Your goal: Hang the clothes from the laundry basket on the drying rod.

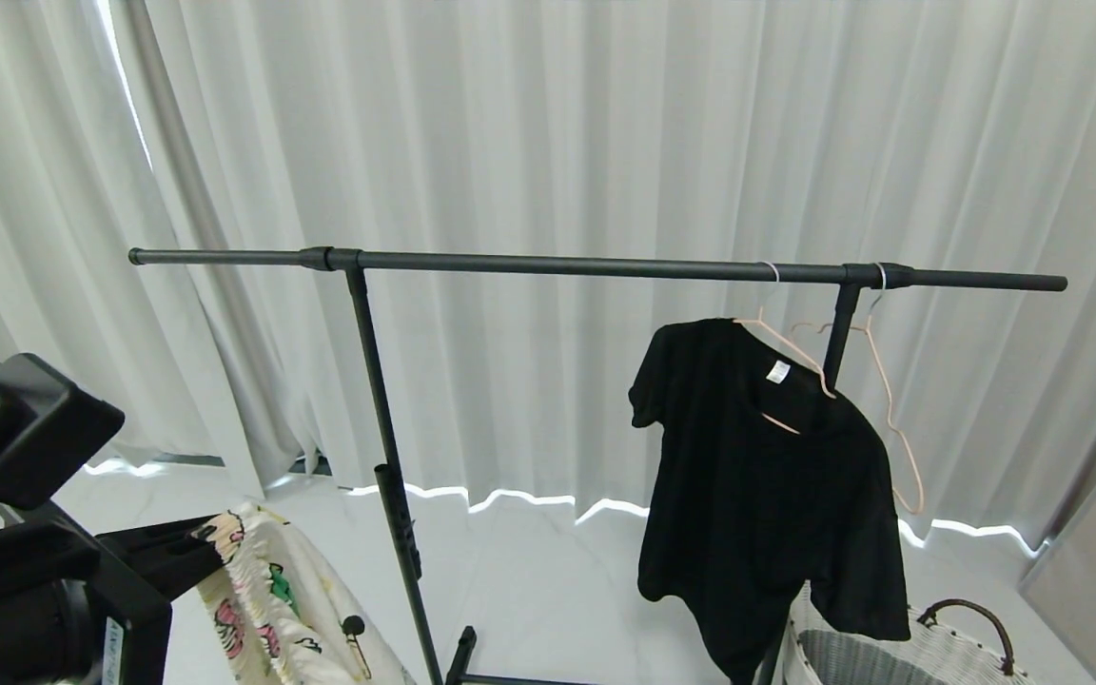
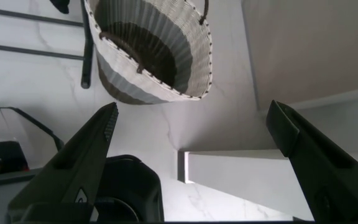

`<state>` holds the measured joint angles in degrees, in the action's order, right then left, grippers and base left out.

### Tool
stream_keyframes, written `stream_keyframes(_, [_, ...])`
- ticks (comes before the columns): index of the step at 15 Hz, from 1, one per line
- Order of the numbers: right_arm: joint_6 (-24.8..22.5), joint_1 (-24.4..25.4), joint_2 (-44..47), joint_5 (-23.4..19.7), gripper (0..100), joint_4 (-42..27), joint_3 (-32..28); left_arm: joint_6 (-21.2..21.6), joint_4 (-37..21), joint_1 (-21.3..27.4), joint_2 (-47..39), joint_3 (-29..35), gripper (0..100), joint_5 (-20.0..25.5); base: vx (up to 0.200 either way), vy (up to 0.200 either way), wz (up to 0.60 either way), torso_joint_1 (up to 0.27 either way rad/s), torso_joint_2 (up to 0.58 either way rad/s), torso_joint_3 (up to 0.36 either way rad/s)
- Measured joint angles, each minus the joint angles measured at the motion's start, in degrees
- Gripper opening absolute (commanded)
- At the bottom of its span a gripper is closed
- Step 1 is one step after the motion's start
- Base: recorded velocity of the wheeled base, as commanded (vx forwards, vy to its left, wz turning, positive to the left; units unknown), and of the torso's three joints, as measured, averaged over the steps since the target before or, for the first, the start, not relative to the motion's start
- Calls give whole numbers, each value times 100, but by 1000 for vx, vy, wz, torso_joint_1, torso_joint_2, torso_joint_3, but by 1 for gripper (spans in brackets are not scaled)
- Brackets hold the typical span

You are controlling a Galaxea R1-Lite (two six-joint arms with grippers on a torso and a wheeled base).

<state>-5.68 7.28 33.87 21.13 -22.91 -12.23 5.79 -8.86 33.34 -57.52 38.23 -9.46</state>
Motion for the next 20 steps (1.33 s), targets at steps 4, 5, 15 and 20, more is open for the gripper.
stream_keyframes(4, [-9, 82, -339, -1101, 100, 285, -94, 1, 208, -2, -6, -39, 0, -165, 0, 0, 0, 17, -37, -19])
stream_keyframes(5, [-1, 90, -302, -1182, 100, 484, -177, 0, 208, -5, -9, -63, 0, -167, 0, 0, 0, 0, 0, 0])
stream_keyframes(15, [13, -59, 2404, -1087, 100, 3810, -1014, -44, 229, 1, 18, -107, 0, -160, 0, 0, 0, 0, 0, 0])
stream_keyframes(20, [16, -63, 2567, -1092, 100, 3823, -1026, -35, 227, 6, 27, -98, 0, -157, 120, 0, 0, 0, -3, 1])
